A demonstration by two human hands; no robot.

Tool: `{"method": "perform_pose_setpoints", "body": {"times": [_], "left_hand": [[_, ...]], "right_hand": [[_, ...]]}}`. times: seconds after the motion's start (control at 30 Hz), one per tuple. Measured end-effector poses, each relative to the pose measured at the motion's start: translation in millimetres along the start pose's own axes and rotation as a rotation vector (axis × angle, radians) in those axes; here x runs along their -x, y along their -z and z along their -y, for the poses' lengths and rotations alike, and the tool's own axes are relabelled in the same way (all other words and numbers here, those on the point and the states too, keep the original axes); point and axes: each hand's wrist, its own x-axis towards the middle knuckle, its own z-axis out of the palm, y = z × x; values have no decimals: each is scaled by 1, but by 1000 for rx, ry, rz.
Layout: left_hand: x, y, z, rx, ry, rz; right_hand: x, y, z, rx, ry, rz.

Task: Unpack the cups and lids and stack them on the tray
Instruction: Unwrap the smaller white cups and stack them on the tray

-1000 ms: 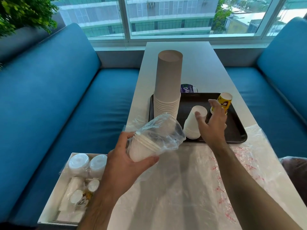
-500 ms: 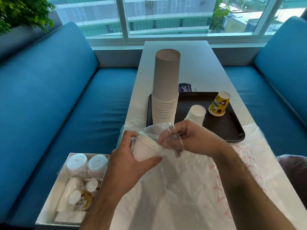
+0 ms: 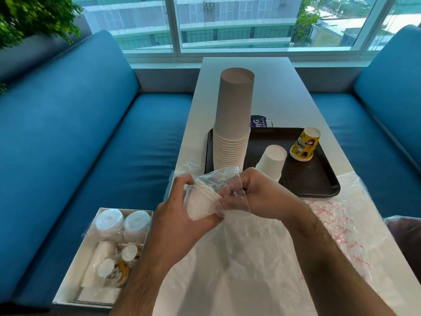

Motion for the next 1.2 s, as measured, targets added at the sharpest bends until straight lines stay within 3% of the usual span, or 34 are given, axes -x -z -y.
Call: {"method": "perform_pose_setpoints", "body": {"times": [0.27,0.5,0.8,0.97,1.2], "left_hand": [[2,2,5,11,20,3],[2,-1,8,10,-10,26],[3,1,16,32,-8,-18],[3,5,15,65,-14,-60],[6,6,17,73,-29,-25]], "right_hand": [[4,7,-1,-100,-1,-115],[4,-6,2,-88,-75,-52],[10,4,3,-268,-96,-181],[10,5,2,-296,-209,-226],[14,10,2,-109,-275,-58]]}}
